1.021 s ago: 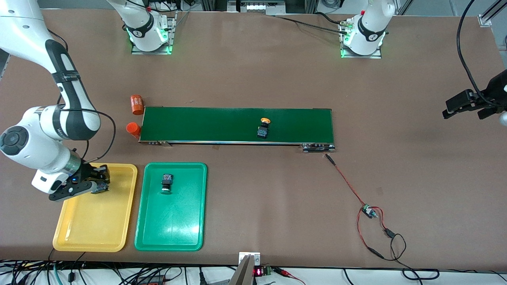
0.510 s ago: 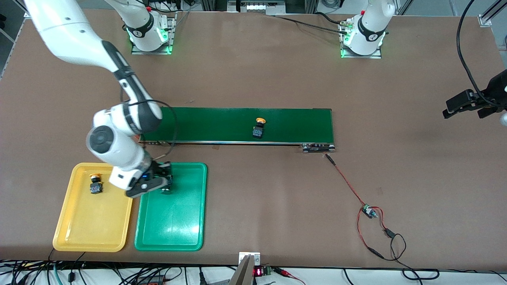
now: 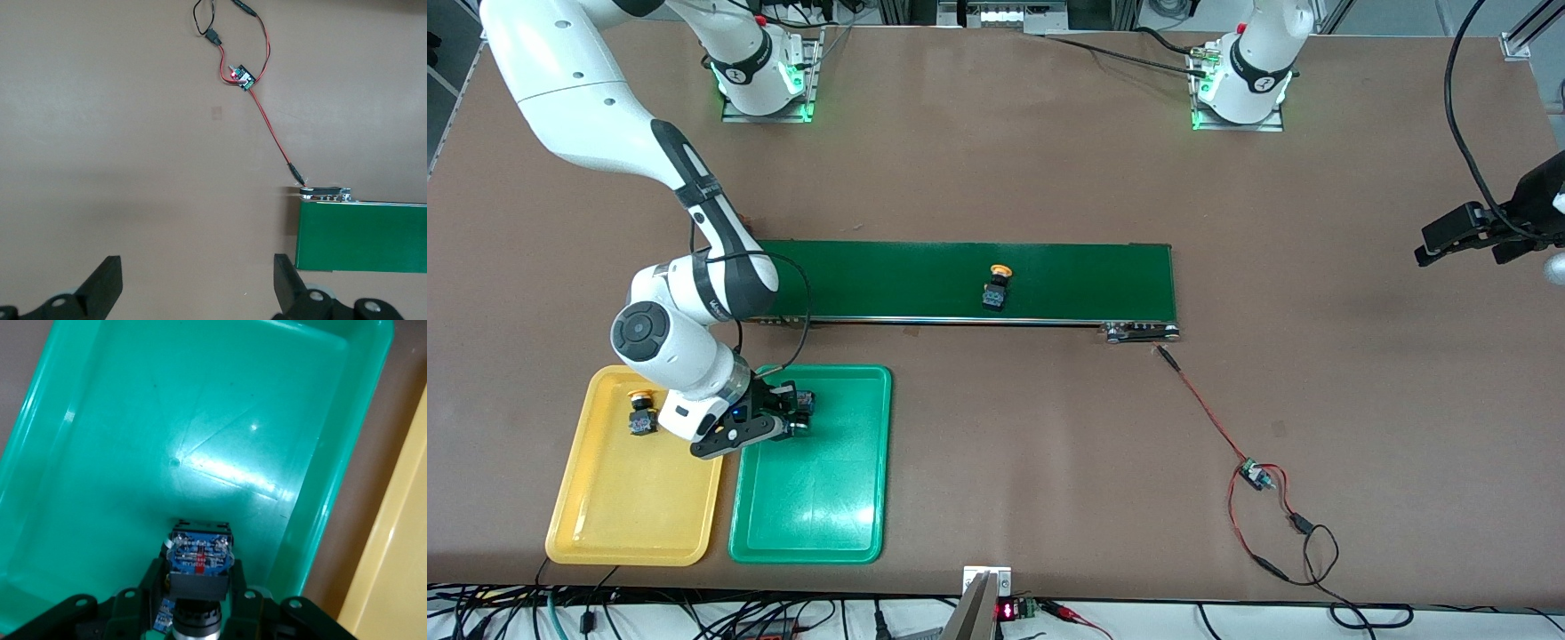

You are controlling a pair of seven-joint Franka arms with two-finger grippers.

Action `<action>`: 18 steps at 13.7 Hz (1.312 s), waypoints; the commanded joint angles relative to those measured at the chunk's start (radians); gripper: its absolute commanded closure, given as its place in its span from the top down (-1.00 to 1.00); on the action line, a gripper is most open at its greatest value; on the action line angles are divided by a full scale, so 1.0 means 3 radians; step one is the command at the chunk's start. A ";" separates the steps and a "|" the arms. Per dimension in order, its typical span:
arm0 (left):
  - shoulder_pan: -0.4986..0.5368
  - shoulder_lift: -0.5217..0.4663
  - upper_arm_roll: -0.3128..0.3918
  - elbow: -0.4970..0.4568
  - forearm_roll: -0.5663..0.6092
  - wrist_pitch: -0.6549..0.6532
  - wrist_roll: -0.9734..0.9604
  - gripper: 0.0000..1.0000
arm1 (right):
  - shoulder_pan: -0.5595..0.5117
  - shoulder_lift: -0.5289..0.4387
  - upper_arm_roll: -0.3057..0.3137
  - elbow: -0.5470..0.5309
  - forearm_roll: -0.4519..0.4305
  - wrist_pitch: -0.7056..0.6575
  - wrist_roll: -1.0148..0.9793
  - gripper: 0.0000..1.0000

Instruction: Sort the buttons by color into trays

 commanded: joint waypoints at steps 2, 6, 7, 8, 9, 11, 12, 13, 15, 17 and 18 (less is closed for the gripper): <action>-0.0013 -0.0038 0.0031 0.0026 -0.0037 -0.0049 -0.0027 1.00 | 0.0007 0.0046 0.0002 0.0071 -0.0008 0.0033 -0.0104 -0.45; -0.0018 -0.0038 -0.0015 0.0036 -0.0006 -0.0043 -0.0022 1.00 | -0.0004 0.0046 0.0002 0.0066 0.0002 0.0038 -0.0109 0.86; -0.0003 -0.0038 -0.0010 0.0031 -0.0017 -0.0043 -0.0012 1.00 | -0.0009 0.0046 -0.0003 0.0066 0.0002 0.0038 -0.0114 0.91; 0.0012 -0.0038 -0.0010 0.0031 -0.0017 -0.0043 -0.0007 1.00 | -0.0024 0.0046 -0.0018 0.0066 0.0007 0.0038 -0.0135 0.92; 0.0012 -0.0038 -0.0010 0.0031 -0.0012 -0.0043 -0.0002 1.00 | -0.0029 0.0041 -0.0023 0.0066 0.0012 0.0033 -0.0180 0.91; 0.0012 -0.0038 -0.0010 0.0031 -0.0017 -0.0043 -0.0002 1.00 | -0.0034 0.0006 -0.0018 0.0066 0.0023 -0.0008 -0.0161 0.91; 0.0012 -0.0038 -0.0010 0.0031 -0.0017 -0.0043 -0.0002 1.00 | -0.0024 -0.0050 -0.0018 0.0051 0.0033 -0.0069 -0.0155 0.91; 0.0012 -0.0038 -0.0010 0.0031 -0.0017 -0.0043 -0.0002 1.00 | -0.0019 -0.0127 -0.0018 0.0051 0.0109 -0.0277 -0.0145 0.91; 0.0012 -0.0038 -0.0010 0.0031 -0.0006 -0.0043 0.0003 1.00 | -0.0014 -0.0346 -0.0023 0.0061 0.0390 -0.0758 -0.0089 0.92; 0.0012 -0.0038 -0.0005 0.0031 -0.0001 -0.0038 -0.0002 1.00 | -0.0024 -0.0520 -0.0028 0.0056 0.0452 -0.1131 0.0033 0.91; 0.0017 -0.0038 -0.0005 0.0031 -0.0001 -0.0038 -0.0002 1.00 | -0.0009 -0.0633 -0.0044 0.0036 0.0457 -0.1305 0.0196 0.91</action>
